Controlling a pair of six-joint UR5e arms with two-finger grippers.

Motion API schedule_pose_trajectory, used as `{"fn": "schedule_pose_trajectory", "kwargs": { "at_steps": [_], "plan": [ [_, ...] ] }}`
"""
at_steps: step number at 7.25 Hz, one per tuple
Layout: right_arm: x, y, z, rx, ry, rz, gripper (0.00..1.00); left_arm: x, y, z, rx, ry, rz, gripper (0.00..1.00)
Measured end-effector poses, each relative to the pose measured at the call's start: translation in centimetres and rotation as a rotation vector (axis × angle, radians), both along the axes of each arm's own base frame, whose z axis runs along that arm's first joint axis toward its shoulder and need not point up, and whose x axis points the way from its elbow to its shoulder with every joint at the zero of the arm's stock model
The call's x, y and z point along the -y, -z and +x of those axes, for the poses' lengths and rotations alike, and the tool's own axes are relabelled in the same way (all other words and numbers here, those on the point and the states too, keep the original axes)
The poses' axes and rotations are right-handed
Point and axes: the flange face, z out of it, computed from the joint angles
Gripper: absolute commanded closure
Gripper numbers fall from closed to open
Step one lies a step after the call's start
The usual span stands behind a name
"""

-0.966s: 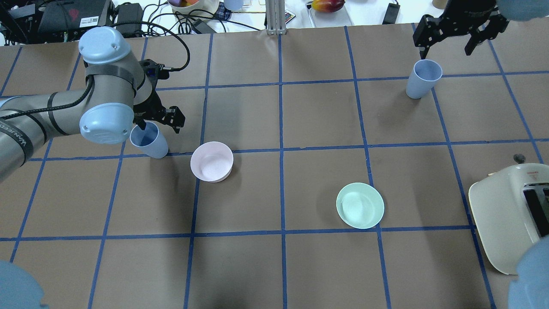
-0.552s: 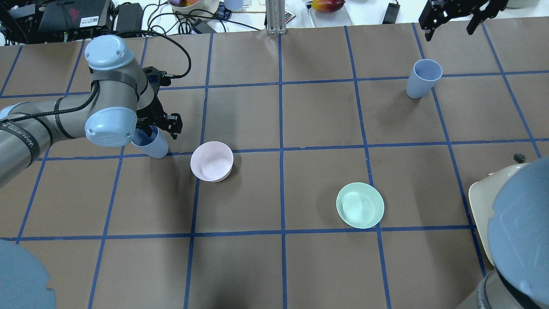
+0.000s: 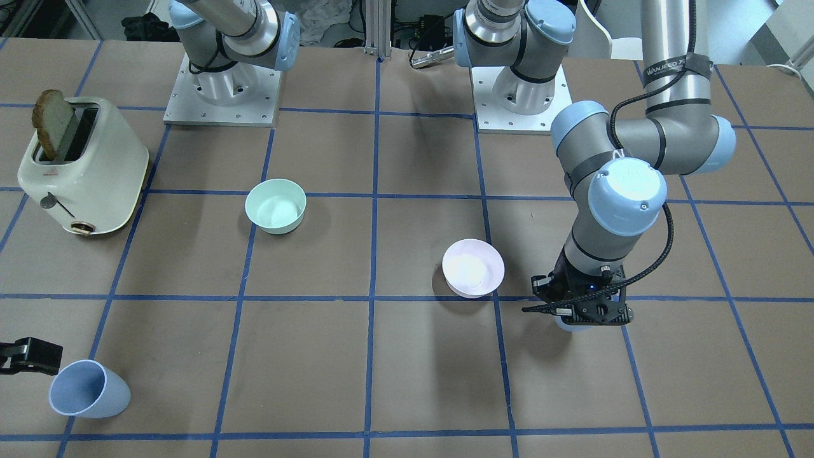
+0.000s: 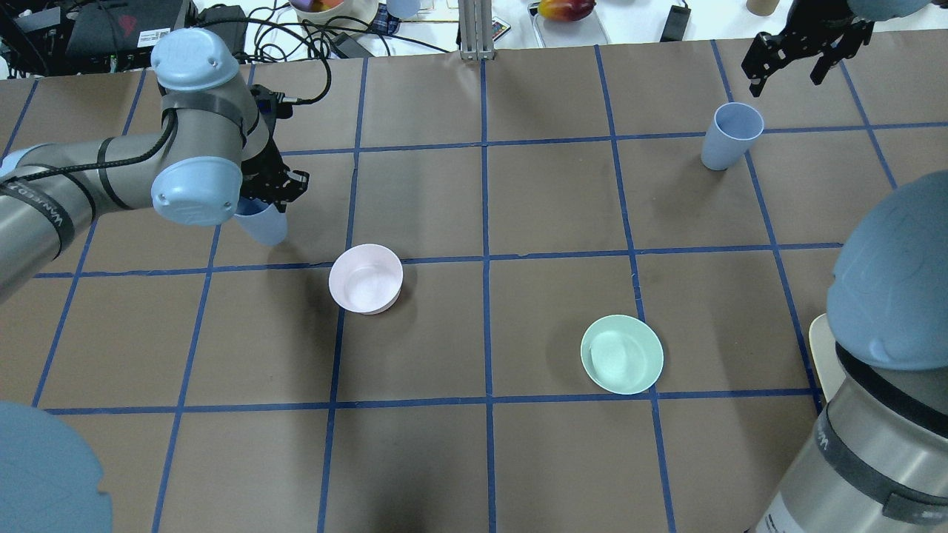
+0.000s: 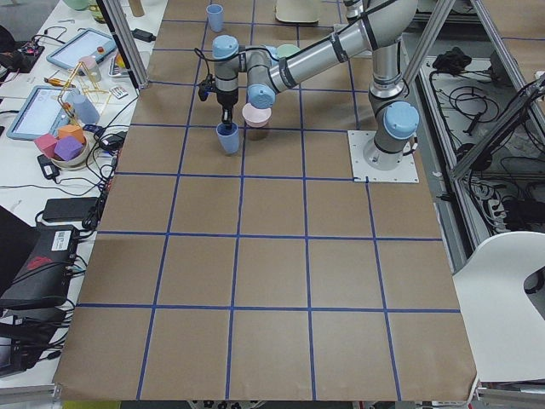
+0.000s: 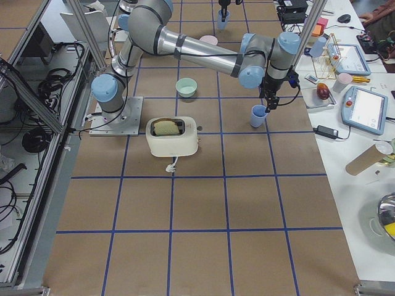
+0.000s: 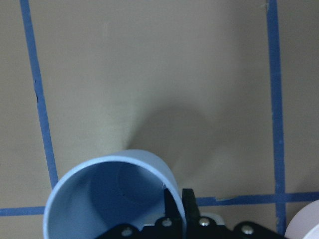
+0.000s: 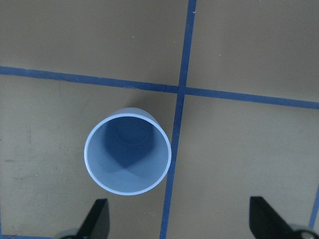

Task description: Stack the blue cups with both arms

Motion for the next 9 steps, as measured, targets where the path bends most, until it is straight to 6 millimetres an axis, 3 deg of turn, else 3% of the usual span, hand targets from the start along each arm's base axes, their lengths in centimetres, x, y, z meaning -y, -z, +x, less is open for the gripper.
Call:
{"fn": "schedule_pose_trajectory", "kwargs": {
  "at_steps": [2, 3, 5, 6, 7, 8, 9],
  "plan": [
    [0.8, 3.4, -0.9, 0.029, 0.008, 0.038, 0.0, 1.9, -4.4, -6.8, -0.06, -0.125, -0.032, 1.0],
    [1.0, 4.6, -1.1, 0.035, 0.009, 0.053, 0.0, 2.2, -5.5, -10.9, -0.103, -0.21, -0.031, 1.0],
    [1.2, 6.6, -1.2, 0.043, 0.01, 0.078, 0.07, 0.2, -4.2, -20.3, -0.132, -0.302, -0.011, 1.0],
    [1.3, 7.4, -1.2, 0.046, 0.011, 0.089, 0.22, -0.7, -2.6, -24.1, -0.14, -0.32, -0.02, 1.0],
    [1.4, 8.2, -1.3, 0.049, 0.013, 0.1, 0.44, -1.3, -0.9, -27.3, -0.157, -0.327, -0.043, 1.0],
    [1.4, 8.8, -1.5, 0.052, 0.017, 0.108, 0.71, -2.0, 0.8, -29.8, -0.164, -0.331, -0.05, 1.0],
    [1.4, 9.2, -1.9, 0.057, 0.024, 0.116, 0.86, -2.5, 2.3, -31.3, -0.161, -0.334, -0.044, 1.0]
  ]
}}
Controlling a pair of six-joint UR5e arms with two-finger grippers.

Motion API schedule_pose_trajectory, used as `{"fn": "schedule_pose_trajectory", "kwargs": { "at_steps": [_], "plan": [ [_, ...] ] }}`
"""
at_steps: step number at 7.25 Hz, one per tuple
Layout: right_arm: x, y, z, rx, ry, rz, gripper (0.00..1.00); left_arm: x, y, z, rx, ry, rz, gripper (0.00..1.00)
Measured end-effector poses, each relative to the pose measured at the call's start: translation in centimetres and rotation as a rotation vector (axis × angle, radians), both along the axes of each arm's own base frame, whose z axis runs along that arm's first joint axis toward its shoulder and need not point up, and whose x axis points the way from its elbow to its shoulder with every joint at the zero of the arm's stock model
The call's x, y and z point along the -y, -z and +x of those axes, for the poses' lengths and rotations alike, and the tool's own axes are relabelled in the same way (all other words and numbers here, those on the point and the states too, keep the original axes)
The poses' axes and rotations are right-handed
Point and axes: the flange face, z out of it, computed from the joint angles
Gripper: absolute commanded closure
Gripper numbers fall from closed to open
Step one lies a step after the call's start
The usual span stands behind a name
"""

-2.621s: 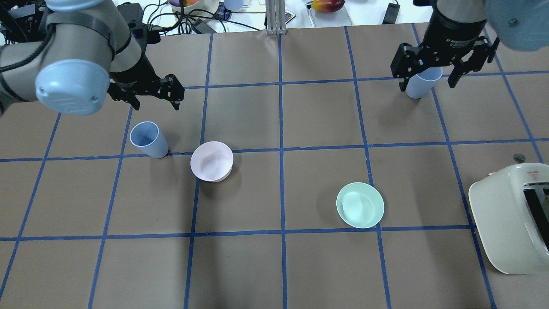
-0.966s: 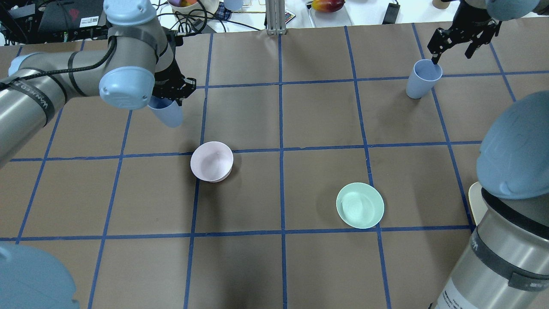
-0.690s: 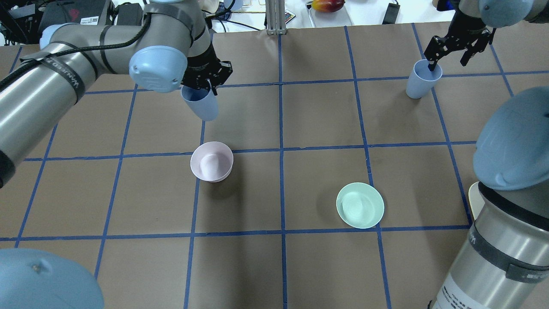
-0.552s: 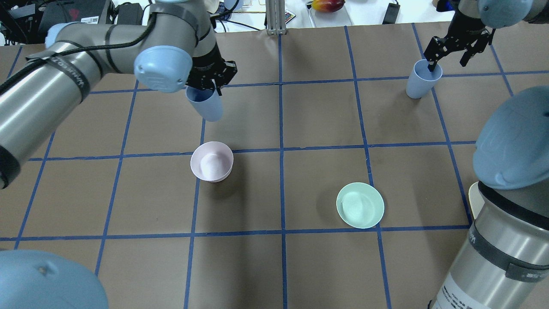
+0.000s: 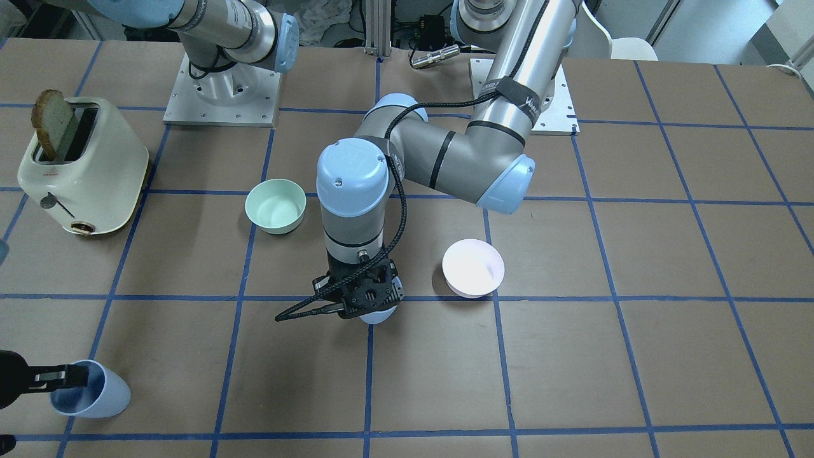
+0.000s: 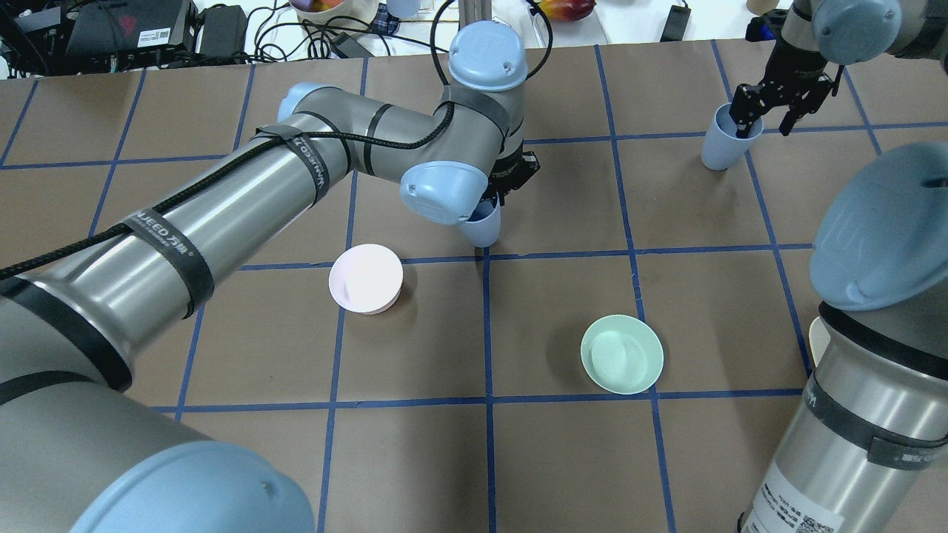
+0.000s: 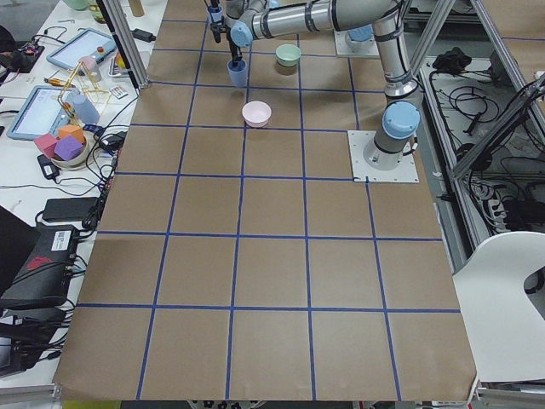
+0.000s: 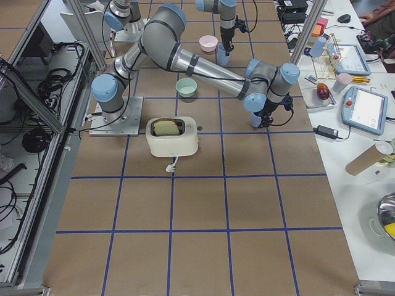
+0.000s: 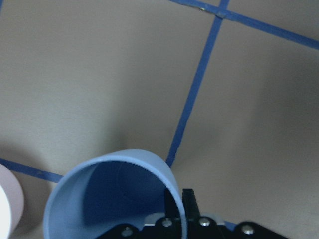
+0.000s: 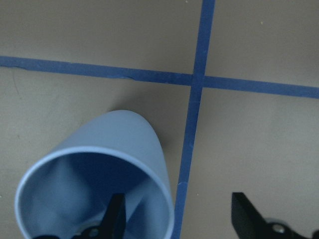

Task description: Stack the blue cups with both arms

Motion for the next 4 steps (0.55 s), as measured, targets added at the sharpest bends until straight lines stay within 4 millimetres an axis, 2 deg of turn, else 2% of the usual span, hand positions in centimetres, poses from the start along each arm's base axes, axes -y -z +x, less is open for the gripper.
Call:
{"fn": "schedule_pose_trajectory", "kwargs": {
  "at_steps": [1, 2, 4],
  "plan": [
    [-0.08, 0.24, -0.27, 0.007, 0.007, 0.006, 1.0, -0.1, 0.79, -0.68, -0.002, 0.0, -0.004, 1.0],
    [-0.22, 0.33, -0.54, 0.011, 0.013, 0.015, 1.0, 0.08, 1.06, -1.0, -0.011, 0.0, -0.023, 0.86],
    [-0.81, -0.03, -0.56, 0.022, 0.017, 0.054, 1.0, 0.37, 1.45, -1.11, -0.011, -0.001, -0.048, 0.35]
  ]
}}
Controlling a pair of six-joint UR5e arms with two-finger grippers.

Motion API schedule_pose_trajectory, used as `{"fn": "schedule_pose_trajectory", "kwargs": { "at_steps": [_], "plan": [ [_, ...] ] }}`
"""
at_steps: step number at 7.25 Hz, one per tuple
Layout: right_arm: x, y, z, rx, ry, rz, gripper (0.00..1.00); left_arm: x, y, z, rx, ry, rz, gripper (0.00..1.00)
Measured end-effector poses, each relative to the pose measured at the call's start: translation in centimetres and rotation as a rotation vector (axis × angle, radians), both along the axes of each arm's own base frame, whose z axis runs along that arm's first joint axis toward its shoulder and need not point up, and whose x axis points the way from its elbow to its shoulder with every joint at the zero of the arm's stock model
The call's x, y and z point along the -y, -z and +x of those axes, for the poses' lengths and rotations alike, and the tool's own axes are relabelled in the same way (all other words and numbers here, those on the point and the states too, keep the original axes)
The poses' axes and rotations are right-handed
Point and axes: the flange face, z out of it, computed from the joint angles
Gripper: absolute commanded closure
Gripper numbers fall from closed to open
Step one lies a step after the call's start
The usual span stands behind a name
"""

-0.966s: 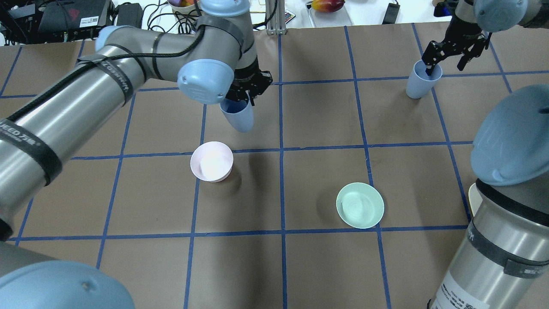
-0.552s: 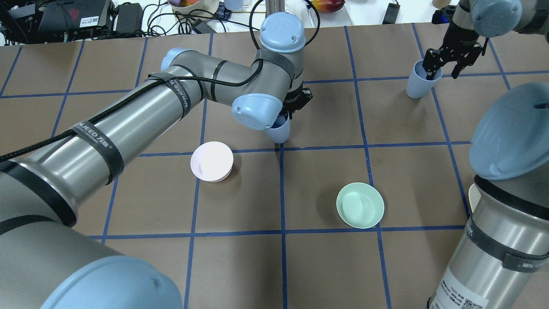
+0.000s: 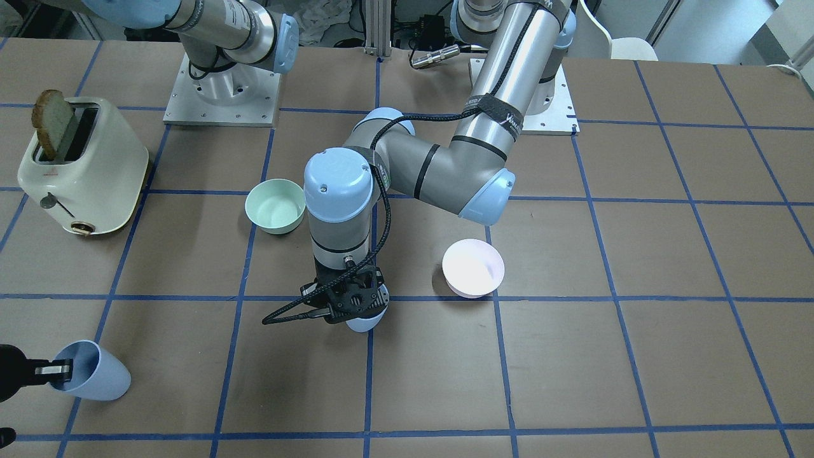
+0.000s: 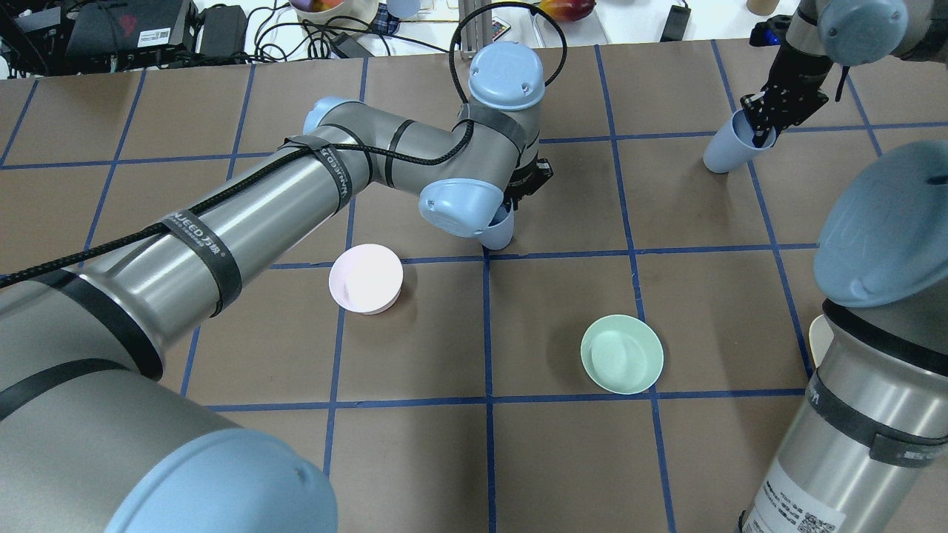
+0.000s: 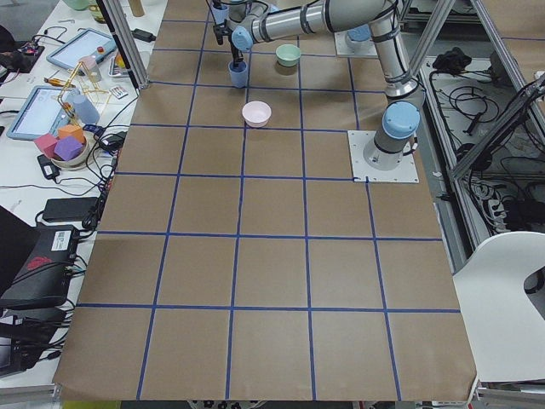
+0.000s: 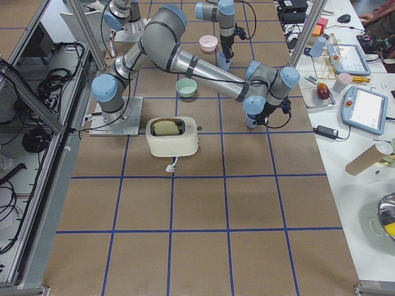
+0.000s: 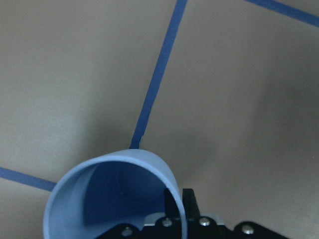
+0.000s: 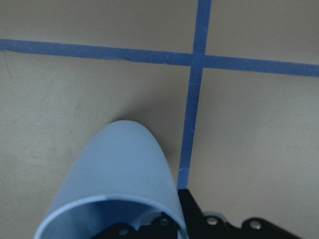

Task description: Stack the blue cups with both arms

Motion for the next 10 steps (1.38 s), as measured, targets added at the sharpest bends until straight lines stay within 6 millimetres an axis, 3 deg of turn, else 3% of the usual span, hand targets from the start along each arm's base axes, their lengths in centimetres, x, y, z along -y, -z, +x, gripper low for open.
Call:
{"fn": "schedule_pose_trajectory", "kwargs": {
  "at_steps": [1, 2, 4, 5, 7, 8, 10],
  "plan": [
    [-0.4, -0.9, 0.1, 0.005, 0.001, 0.014, 1.0, 0.2, 0.2, 0.2, 0.023, 0.004, -0.012, 0.11],
    [-0.9, -2.5, 0.5, 0.019, 0.007, 0.018, 1.0, 0.3, 0.0, 0.4, 0.039, 0.008, -0.027, 0.01],
    [-2.7, -7.3, 3.0, 0.085, 0.057, 0.024, 1.0, 0.8, -1.3, 0.9, 0.042, 0.009, -0.049, 0.0],
    [-3.8, -10.2, 5.2, 0.09, 0.084, 0.021, 1.0, 1.3, -3.4, 1.6, 0.034, 0.0, -0.059, 0.0],
    [-6.3, -15.8, 11.4, 0.07, 0.089, -0.002, 1.0, 1.0, -10.4, 3.5, 0.033, 0.014, -0.028, 0.0],
    [-7.6, -17.9, 15.2, 0.053, 0.096, -0.011, 1.0, 0.1, -14.1, 5.4, 0.042, 0.035, 0.01, 0.0],
    [-9.6, -19.6, 23.6, 0.015, 0.138, -0.019, 1.0, -3.0, -20.6, 11.0, 0.077, 0.092, 0.102, 0.0]
  ]
}}
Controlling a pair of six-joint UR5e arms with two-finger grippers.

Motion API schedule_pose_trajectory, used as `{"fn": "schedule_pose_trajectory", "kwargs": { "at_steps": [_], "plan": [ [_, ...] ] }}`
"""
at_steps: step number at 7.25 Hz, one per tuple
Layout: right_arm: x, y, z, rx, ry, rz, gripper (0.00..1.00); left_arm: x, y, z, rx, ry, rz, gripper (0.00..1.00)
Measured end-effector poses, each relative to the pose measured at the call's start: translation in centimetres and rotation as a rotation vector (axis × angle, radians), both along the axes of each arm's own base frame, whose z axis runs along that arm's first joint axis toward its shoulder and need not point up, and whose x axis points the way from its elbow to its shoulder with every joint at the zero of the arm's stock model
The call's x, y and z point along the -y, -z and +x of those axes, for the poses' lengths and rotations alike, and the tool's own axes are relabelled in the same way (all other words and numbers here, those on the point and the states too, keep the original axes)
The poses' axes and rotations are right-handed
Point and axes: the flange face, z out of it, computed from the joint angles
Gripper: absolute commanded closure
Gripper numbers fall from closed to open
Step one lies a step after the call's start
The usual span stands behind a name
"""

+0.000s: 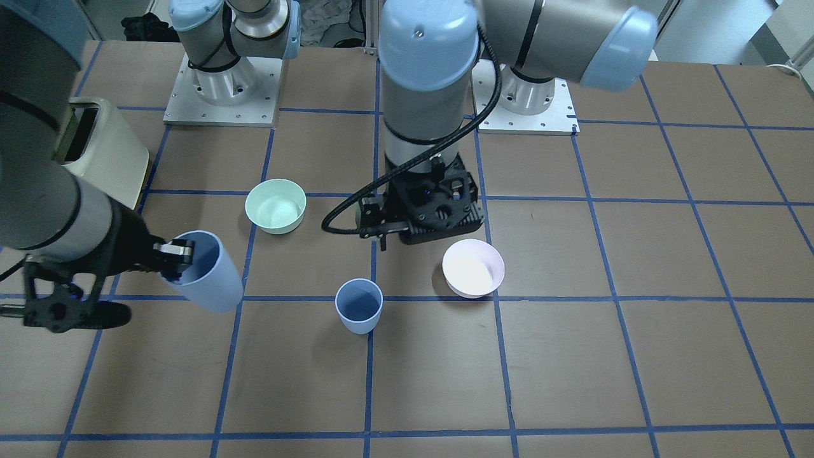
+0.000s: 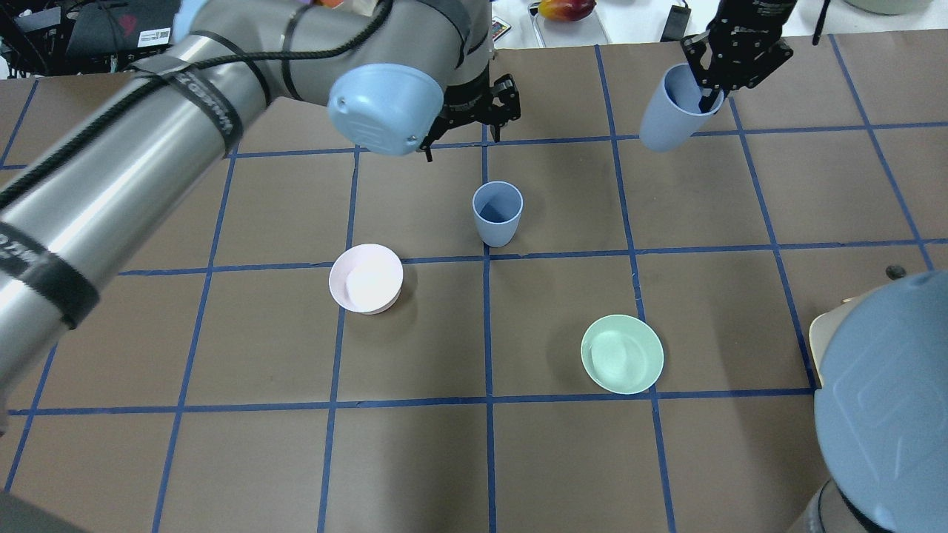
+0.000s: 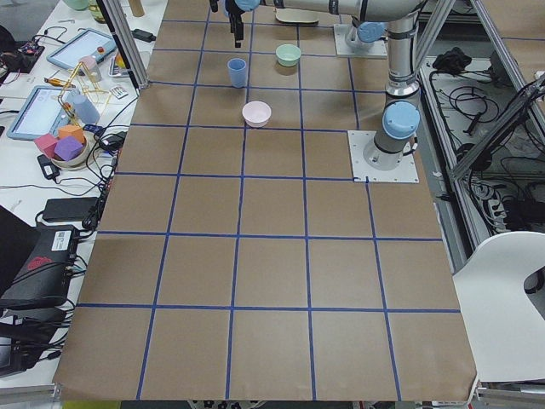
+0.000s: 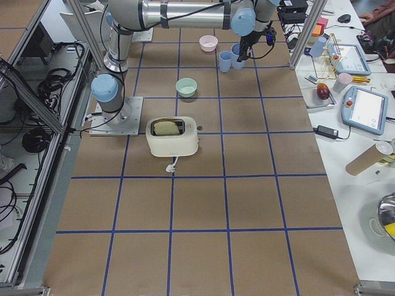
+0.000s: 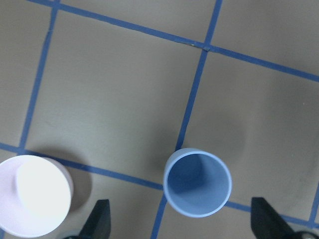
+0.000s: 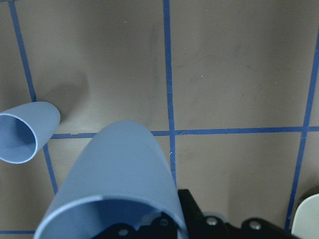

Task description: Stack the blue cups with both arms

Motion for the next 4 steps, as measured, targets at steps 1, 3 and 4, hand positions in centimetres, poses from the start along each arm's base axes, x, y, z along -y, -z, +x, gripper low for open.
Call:
{"fn": "schedule_pose_trajectory", "kwargs": {
  "at_steps": [1, 3, 4],
  "plan": [
    [-0.9, 0.0, 4.0, -0.011, 0.015, -0.001, 1.0, -2.4, -2.9, 3.1, 0.016, 0.052, 0.053, 0.0],
    [-1.8, 1.4, 9.1, -0.024, 0.049, -0.009, 1.0, -6.8, -4.0, 8.6, 0.029, 0.101, 0.113, 0.02],
    [-2.3, 3.0, 11.3, -0.033, 0.06, -0.014, 1.0, -8.5, -2.9, 10.5, 0.025, 0.116, 0.087, 0.02]
  ]
}}
